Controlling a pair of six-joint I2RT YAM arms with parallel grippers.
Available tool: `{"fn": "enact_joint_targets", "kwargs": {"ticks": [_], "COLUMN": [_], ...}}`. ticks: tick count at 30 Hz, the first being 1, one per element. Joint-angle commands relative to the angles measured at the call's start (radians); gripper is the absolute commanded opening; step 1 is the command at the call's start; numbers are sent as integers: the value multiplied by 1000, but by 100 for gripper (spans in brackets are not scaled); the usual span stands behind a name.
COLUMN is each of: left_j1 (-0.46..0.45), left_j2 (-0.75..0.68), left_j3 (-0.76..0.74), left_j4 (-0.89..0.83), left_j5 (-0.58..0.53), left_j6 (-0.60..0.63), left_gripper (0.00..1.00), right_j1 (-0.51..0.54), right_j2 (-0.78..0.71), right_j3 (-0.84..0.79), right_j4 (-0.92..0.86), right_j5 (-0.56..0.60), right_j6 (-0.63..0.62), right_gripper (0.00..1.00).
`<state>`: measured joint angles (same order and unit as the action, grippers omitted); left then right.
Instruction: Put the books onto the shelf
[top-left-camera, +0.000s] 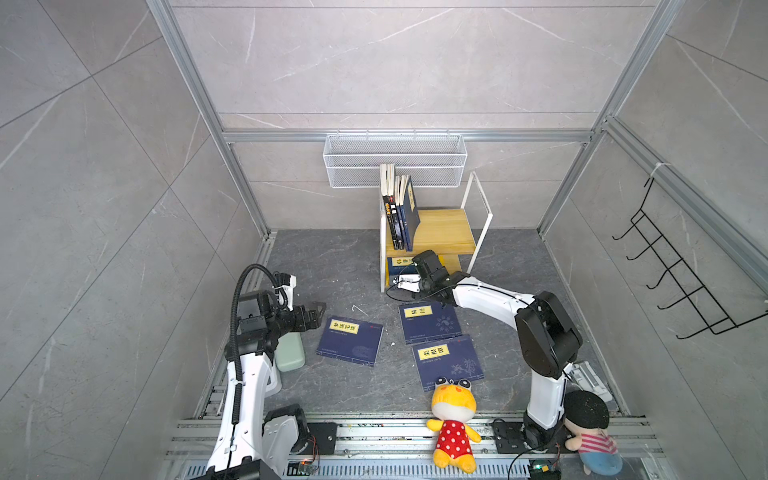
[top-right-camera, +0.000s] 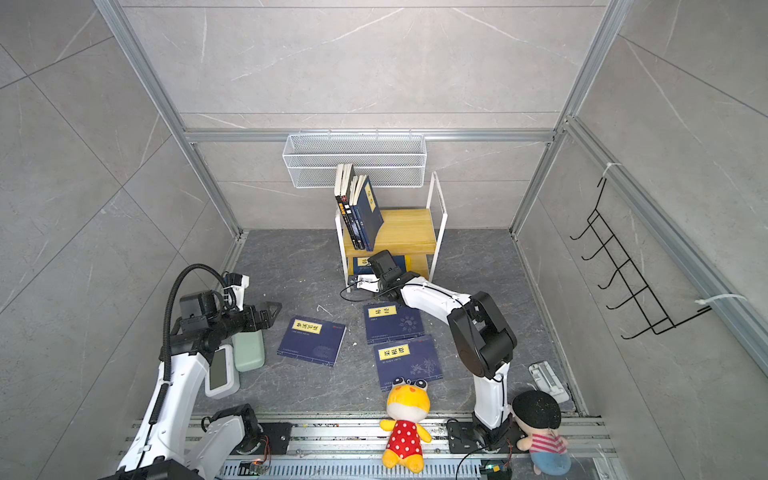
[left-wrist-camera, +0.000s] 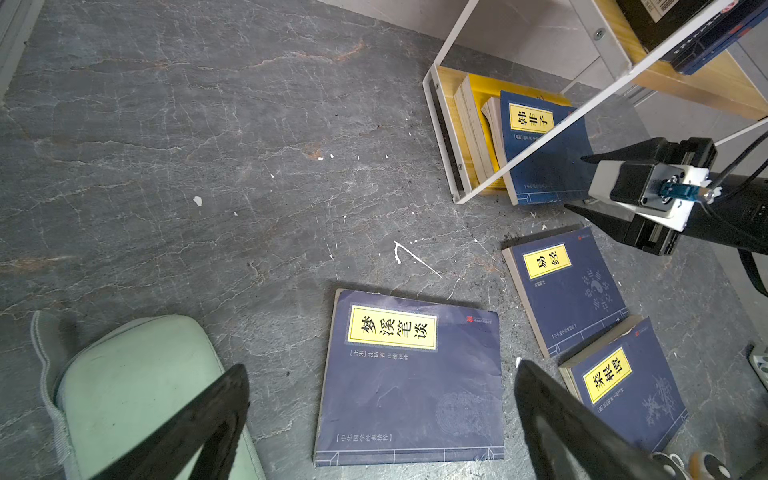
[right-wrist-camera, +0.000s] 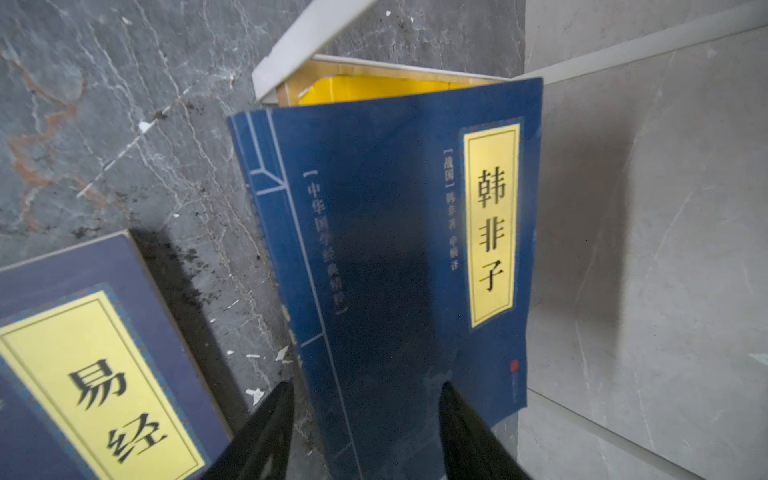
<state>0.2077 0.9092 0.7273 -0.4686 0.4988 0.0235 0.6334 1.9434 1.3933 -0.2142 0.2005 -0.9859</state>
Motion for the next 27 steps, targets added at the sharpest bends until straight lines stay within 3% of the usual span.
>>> {"fn": "enact_joint_targets", "kwargs": {"ticks": [1,27], "left_j1": [6,6], "left_j2": [2,-4], "left_j3": [29,25], "left_j4": [20,16], "left_j5": [7,25], "left_j6": [17,9], "left_gripper": [100,100], "right_j1": [-4,-24], "right_j2": [32,89], "right_j3": [37,117], "right_j4": [-43,-4], "right_j5": [-30,51], "right_j6": [26,63], "right_gripper": [57,45]}}
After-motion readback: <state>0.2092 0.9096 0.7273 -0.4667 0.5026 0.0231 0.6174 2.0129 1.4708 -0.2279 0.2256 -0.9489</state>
